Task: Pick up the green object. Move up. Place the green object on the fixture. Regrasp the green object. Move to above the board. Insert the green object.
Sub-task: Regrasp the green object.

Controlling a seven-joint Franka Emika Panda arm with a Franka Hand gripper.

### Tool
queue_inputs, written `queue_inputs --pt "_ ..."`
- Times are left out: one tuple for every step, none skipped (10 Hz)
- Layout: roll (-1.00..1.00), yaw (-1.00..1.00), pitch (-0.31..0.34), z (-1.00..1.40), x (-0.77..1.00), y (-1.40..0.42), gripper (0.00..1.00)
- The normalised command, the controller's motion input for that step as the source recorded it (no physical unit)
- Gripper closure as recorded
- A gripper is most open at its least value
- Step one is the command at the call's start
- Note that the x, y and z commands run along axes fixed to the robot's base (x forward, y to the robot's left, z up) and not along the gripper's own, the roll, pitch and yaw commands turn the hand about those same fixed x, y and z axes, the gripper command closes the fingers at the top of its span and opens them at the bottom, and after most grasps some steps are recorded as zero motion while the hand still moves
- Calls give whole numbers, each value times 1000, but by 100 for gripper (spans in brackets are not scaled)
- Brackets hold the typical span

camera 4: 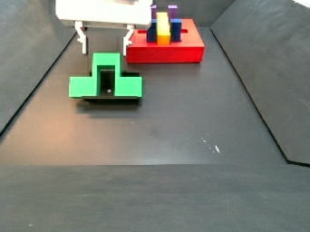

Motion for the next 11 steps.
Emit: queue_inputs --pt "-20 91 0 -229 0 0 0" --pt "0 89 0 -277 3 0 0" --pt "0 63 0 -223 0 0 0" --pt "60 80 0 -266 0 0 0" --pt "46 54 0 -80 20 0 0" --pt "14 0 0 0 0 0 0" --pt "611 0 0 -314 0 -149 0" --pt "26 0 0 0 0 0 0" --pt "69 0 0 0 0 0 0" --pt "77 0 0 0 0 20 0" --pt "0 0 0 0 0 0 100"
